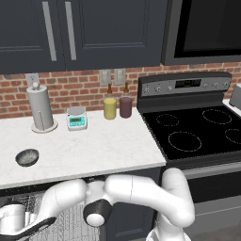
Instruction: Pick up the cup and bowl from the counter, place them in the dishwasher, and close the dishwasher door.
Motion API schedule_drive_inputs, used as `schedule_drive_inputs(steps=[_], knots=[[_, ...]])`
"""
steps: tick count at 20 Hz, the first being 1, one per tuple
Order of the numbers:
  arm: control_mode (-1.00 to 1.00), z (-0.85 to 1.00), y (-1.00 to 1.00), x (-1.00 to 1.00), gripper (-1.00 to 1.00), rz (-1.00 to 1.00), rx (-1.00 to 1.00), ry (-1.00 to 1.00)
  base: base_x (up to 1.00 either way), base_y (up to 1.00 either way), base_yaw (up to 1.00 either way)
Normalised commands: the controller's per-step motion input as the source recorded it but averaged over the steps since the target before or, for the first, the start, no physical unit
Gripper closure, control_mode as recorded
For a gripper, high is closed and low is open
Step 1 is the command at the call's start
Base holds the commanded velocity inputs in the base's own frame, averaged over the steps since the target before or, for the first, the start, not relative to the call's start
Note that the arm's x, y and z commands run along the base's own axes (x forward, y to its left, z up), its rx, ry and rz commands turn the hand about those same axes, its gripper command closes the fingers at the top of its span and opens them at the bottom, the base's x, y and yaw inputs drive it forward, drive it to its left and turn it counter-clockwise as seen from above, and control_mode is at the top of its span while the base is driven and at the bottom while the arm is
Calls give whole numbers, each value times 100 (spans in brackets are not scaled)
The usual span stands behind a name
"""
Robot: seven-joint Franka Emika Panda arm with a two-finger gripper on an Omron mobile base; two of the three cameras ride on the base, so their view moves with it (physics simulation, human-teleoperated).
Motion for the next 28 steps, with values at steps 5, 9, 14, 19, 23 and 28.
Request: schedule_drive_inputs(steps=[5,9,14,19,23,28], knots=[[-100,1,-3,0,-100,0,8,0,0,0,0],[-100,-2,-7,0,-100,0,9,1,0,0,0],[-100,-19,-12,0,-100,0,8,2,0,0,0],[-100,-26,-19,0,-100,0,9,12,0,0,0],[-100,-33,-7,0,-100,0,1,21,0,0,0],[-100,-4,0,0,-100,0,7,9,0,0,0]])
